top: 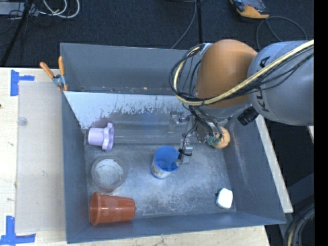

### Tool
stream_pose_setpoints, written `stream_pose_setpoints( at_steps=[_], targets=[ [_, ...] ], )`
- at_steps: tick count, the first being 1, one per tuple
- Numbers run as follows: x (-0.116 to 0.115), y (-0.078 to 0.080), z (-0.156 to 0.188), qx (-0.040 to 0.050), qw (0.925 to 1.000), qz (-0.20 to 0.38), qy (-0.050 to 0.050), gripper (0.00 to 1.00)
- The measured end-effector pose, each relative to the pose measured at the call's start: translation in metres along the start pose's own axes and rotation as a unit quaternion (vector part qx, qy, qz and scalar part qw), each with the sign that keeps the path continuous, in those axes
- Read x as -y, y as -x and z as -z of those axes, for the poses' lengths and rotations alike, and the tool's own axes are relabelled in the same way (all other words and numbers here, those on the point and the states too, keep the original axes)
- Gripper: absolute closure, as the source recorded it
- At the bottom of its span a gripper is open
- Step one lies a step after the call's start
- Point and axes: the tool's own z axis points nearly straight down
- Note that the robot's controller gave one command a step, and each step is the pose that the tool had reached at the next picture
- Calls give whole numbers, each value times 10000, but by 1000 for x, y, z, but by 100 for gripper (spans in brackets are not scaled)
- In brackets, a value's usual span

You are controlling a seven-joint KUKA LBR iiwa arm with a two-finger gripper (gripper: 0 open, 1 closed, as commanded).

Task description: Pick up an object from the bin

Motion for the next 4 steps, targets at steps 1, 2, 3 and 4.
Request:
stream_pose_setpoints(
  at_steps=[1, 2, 3, 4],
  targets=[
    [0, 2, 5, 38, 10000, -5, 2, 0],
    [0, 10, -43, 41, 9988, 487, 0, 0],
    [1, 15, -65, 31, 9984, 567, 3, 0],
    [10, 11, -73, 37, 9983, 582, 3, 0]
  ],
)
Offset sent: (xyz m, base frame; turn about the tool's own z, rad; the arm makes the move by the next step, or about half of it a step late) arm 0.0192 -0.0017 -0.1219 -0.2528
